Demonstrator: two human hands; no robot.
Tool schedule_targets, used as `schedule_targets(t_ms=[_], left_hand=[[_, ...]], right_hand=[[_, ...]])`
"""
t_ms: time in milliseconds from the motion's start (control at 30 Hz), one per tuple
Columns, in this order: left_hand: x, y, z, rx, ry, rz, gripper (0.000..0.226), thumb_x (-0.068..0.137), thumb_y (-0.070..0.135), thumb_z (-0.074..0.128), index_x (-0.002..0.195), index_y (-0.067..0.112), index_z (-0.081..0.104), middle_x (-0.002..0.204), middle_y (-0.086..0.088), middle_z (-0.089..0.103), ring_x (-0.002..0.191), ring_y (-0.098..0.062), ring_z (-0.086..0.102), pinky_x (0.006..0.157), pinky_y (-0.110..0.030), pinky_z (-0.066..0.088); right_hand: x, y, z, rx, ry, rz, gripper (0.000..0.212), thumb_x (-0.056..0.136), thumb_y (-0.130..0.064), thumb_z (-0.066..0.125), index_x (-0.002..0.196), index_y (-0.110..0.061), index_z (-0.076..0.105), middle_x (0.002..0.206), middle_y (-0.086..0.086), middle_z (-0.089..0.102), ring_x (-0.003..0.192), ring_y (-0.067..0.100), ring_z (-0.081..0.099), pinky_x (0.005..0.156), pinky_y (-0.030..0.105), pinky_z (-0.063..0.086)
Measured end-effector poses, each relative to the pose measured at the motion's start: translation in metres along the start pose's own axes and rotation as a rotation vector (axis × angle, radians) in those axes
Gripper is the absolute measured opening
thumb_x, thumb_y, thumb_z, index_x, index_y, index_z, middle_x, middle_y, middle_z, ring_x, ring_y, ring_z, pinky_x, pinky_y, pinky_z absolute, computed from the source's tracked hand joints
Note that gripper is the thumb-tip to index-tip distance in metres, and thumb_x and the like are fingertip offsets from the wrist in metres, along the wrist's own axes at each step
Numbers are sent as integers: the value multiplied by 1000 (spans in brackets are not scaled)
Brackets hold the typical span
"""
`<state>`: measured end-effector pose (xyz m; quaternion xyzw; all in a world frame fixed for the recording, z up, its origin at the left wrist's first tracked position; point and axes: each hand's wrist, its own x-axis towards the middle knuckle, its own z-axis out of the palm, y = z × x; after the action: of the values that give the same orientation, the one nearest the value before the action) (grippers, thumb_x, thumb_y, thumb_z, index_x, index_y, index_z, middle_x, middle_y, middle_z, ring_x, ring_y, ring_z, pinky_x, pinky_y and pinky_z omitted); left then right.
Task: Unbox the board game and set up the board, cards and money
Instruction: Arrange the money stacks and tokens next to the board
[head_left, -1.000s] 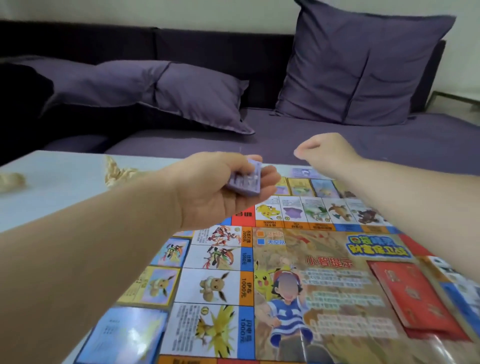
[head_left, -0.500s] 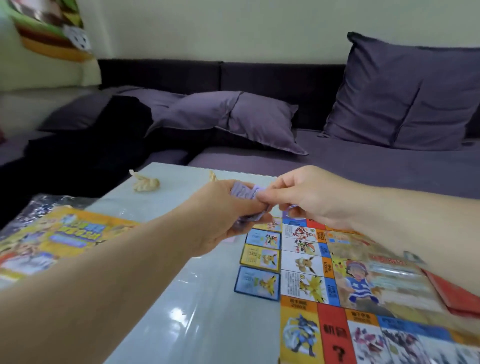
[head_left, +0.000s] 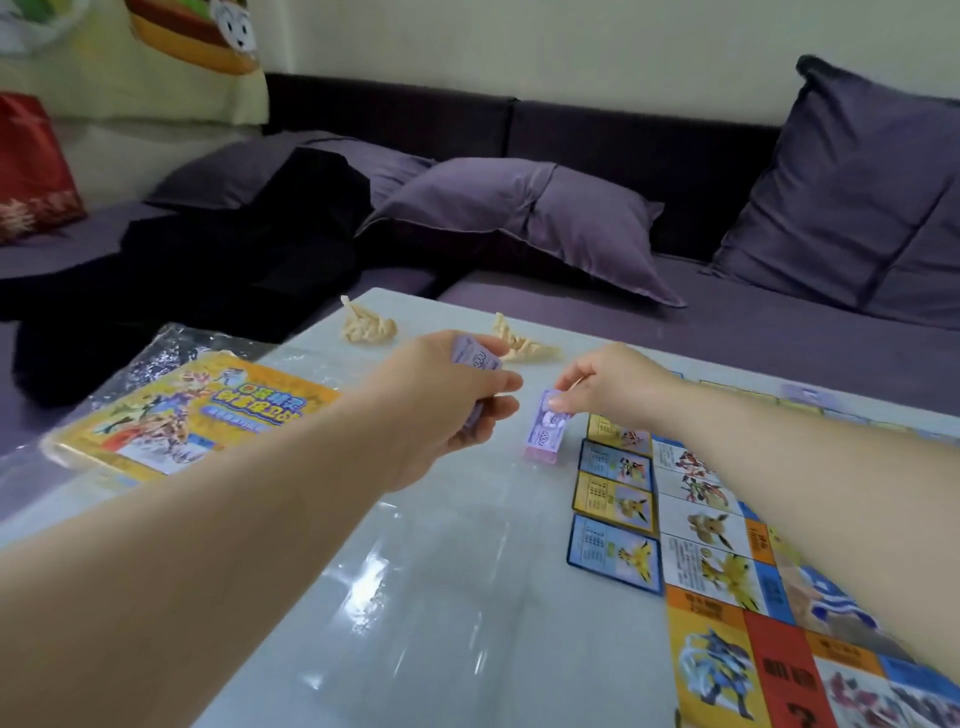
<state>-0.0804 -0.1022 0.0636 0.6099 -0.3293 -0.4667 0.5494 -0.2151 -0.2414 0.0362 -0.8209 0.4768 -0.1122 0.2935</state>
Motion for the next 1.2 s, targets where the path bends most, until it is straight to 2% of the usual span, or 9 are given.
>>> schedule_targets(t_ms=[167,267,467,600,700,767,933,1067,1200], left_hand=[[0,-1,0,-78,-22,-72,20,97,4,45,98,16,61,82,-5,66,55,-11,55,46,-16,43],[-6,1,-1,-165,10,-97,26,97,2,39,98,17,61,81,-7,64,54,-11,52,44,-17,43],[-54,11,28,-305,-48,-148,43,97,-3,39,132,21,45,83,-11,65,59,-15,53,54,-31,50],[-104,18,60,-318,-195,-152,48,96,-5,39,135,23,40,77,-7,60,60,-16,55,62,-35,53],[-135,21,87,-271,-316,-124,40,95,-5,33,118,21,52,78,-2,63,63,-14,58,64,-32,50],[-156,23,105,-227,-343,-127,34,94,-5,32,101,19,56,67,1,64,54,-11,59,61,-28,49],[-202,32,147,-173,-470,-123,33,95,-5,32,103,13,58,74,-6,66,59,-15,62,57,-26,50],[-234,36,186,-101,-532,-121,28,93,-6,34,83,7,56,70,-9,64,63,-18,61,65,-31,50],[-262,32,230,-24,-653,-156,23,95,-2,37,101,4,58,91,-13,66,79,-22,64,84,-41,52]], right_hand=[[8,9,10,-53,33,2,27,81,-38,71,98,-18,67,94,-4,61,89,14,56,77,26,41],[-7,4,1,-39,158,-32,30,86,-42,64,103,-17,68,104,-2,63,93,14,57,75,26,41],[-105,-40,-33,77,161,-309,23,83,-40,66,105,-32,64,90,-15,63,77,2,54,68,13,42],[-185,-54,-60,-10,157,-384,60,74,-49,71,128,-42,47,107,-28,57,100,-7,48,81,11,40],[-230,-53,-67,-142,139,-380,83,71,-42,77,143,-33,35,123,-28,48,116,-8,41,91,6,35],[-254,-49,-71,-149,157,-382,82,72,-32,78,143,-21,38,131,-14,52,120,4,47,96,15,39],[-316,-30,-97,-109,216,-358,60,73,-20,77,121,1,49,112,6,65,100,25,58,81,37,45],[-365,-6,-114,-111,304,-335,60,74,-22,78,126,-9,51,115,0,65,102,15,58,84,30,46],[-415,27,-130,-92,406,-291,56,73,-18,79,123,-9,55,108,-5,65,98,13,57,82,26,46]])
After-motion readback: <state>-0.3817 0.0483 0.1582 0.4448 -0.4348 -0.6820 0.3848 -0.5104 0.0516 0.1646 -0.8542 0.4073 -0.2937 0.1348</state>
